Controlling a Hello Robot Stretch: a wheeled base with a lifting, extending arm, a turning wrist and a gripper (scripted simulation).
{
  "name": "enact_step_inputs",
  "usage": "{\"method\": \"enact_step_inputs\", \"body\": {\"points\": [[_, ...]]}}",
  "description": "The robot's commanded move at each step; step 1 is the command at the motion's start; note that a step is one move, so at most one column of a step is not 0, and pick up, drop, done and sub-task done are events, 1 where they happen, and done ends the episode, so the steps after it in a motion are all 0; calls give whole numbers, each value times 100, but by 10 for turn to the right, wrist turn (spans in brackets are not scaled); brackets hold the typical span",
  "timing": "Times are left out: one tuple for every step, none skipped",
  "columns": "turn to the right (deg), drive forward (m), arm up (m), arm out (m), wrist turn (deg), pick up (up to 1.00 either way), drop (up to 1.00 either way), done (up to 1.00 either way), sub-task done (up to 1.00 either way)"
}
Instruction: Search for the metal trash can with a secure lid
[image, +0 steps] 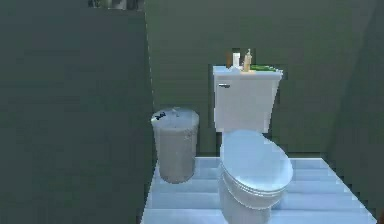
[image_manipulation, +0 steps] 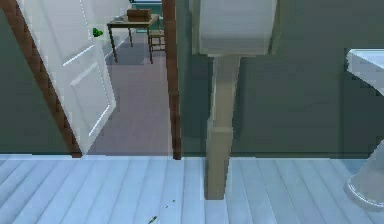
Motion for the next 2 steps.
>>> {"method": "enact_step_inputs", "body": {"points": [[0,65,0,0,0,0,0,0,0],[0,0,0,0,0,0,0,100,0]]}}
